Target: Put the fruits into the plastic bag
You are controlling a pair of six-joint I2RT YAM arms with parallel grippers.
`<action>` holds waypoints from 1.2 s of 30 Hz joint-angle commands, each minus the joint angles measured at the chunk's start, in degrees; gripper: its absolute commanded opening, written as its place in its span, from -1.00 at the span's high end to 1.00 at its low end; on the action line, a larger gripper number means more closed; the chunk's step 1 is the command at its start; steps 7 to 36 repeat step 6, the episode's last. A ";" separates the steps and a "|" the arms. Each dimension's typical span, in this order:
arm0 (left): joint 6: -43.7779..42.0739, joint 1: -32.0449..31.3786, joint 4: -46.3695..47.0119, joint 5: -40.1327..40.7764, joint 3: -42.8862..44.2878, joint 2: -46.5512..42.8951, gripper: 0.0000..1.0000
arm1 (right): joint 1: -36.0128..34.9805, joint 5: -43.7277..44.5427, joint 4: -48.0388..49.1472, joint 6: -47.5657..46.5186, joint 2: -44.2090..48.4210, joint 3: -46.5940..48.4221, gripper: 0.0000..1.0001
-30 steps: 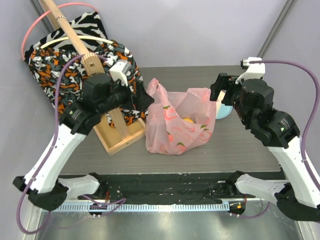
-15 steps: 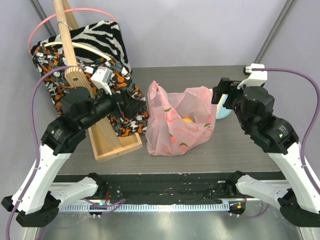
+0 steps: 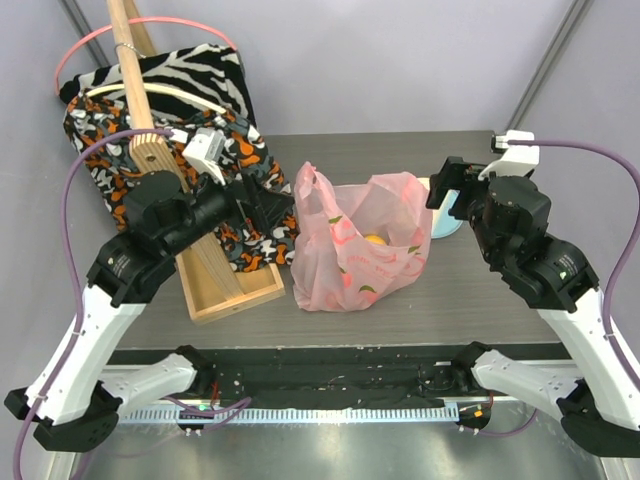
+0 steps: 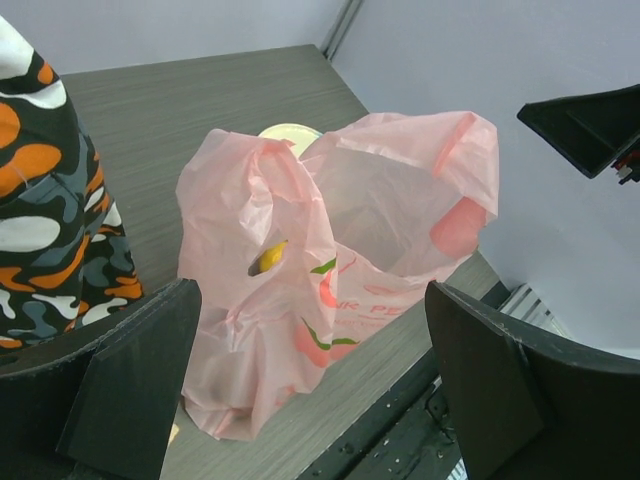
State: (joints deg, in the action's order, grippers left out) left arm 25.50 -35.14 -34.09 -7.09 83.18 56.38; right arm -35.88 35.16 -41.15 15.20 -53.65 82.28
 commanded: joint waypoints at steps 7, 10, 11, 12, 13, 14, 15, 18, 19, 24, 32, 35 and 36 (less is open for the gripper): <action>0.78 -0.20 3.32 -0.11 1.64 1.36 -1.00 | 0.11 2.37 2.91 0.62 1.18 0.07 -0.88; 0.78 -0.20 3.32 -0.11 1.64 1.36 -1.00 | 0.11 2.37 2.91 0.62 1.18 0.07 -0.88; 0.78 -0.20 3.32 -0.11 1.64 1.36 -1.00 | 0.11 2.37 2.91 0.62 1.18 0.07 -0.88; 0.78 -0.20 3.32 -0.11 1.64 1.36 -1.00 | 0.11 2.37 2.91 0.62 1.18 0.07 -0.88; 0.78 -0.20 3.32 -0.11 1.64 1.36 -1.00 | 0.11 2.37 2.91 0.62 1.18 0.07 -0.88; 0.78 -0.20 3.32 -0.11 1.64 1.36 -1.00 | 0.11 2.37 2.91 0.62 1.18 0.07 -0.88; 0.78 -0.20 3.32 -0.11 1.64 1.36 -1.00 | 0.11 2.37 2.91 0.62 1.18 0.07 -0.88; 0.78 -0.20 3.32 -0.11 1.64 1.36 -1.00 | 0.11 2.37 2.91 0.62 1.18 0.07 -0.88; 0.78 -0.20 3.32 -0.11 1.64 1.36 -1.00 | 0.11 2.37 2.91 0.62 1.18 0.07 -0.88; 0.78 -0.20 3.32 -0.11 1.64 1.36 -1.00 | 0.11 2.37 2.91 0.62 1.18 0.07 -0.88; 0.78 -0.20 3.32 -0.11 1.64 1.36 -1.00 | 0.11 2.37 2.91 0.62 1.18 0.07 -0.88; 0.78 -0.20 3.32 -0.11 1.64 1.36 -1.00 | 0.11 2.37 2.91 0.62 1.18 0.07 -0.88; 0.78 -0.20 3.32 -0.11 1.64 1.36 -1.00 | 0.11 2.37 2.91 0.62 1.18 0.07 -0.88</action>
